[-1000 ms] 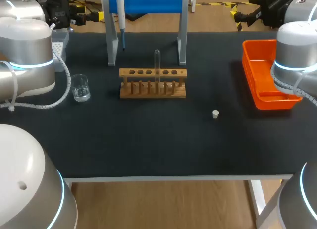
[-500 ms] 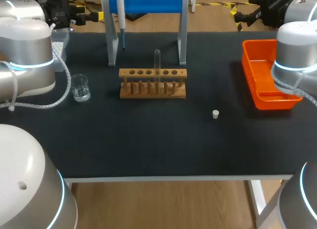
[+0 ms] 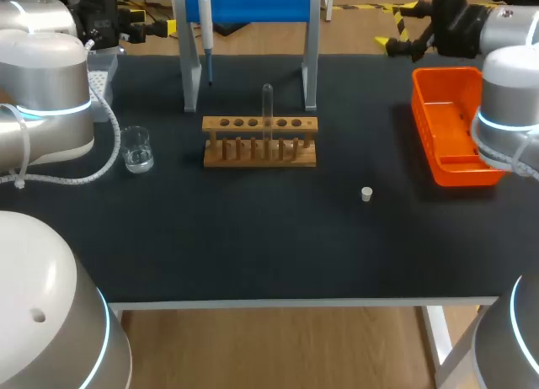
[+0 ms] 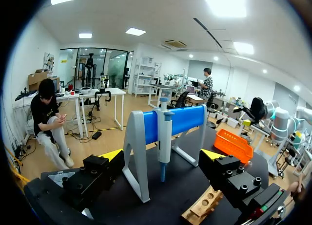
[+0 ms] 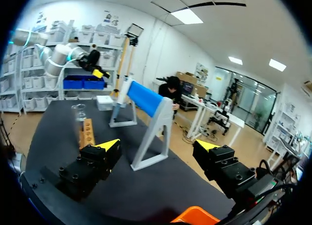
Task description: Invert the test tube, pick up the pipette, mount the tip to pipette, aspirate from beaker and dispense into the tube, eject the tip, return the pipette, and cap with the stopper.
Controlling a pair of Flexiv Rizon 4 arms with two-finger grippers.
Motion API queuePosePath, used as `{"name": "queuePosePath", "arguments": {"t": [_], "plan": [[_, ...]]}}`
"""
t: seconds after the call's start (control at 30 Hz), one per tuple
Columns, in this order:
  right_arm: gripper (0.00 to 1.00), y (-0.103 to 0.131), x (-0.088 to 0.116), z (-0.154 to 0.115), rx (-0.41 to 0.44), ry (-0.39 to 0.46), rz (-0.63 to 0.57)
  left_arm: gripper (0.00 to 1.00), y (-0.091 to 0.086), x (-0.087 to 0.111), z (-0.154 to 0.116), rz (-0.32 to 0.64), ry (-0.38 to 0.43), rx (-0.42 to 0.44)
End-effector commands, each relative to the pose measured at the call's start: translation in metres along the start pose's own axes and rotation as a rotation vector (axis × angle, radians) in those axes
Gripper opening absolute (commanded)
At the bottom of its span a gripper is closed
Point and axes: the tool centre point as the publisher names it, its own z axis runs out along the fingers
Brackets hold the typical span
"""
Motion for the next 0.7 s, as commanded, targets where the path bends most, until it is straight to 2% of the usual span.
{"name": "queuePosePath", "arguments": {"t": [0.03, 0.2, 0.4, 0.7], "plan": [[1.0, -0.007, 0.022, -0.024, -0.072, 0.1, -0.014, 1.0, 0.0, 0.0, 0.0, 0.0, 0.0, 0.0], [1.0, -0.012, 0.052, -0.028, -0.127, 0.22, -0.07, 1.0, 0.0, 0.0, 0.0, 0.0, 0.0, 0.0], [1.0, -0.022, 0.083, -0.028, -0.145, 0.325, -0.09, 1.0, 0.0, 0.0, 0.0, 0.0, 0.0, 0.0], [1.0, -0.032, 0.139, -0.026, -0.148, 0.396, -0.09, 1.0, 0.0, 0.0, 0.0, 0.0, 0.0, 0.0]]}}
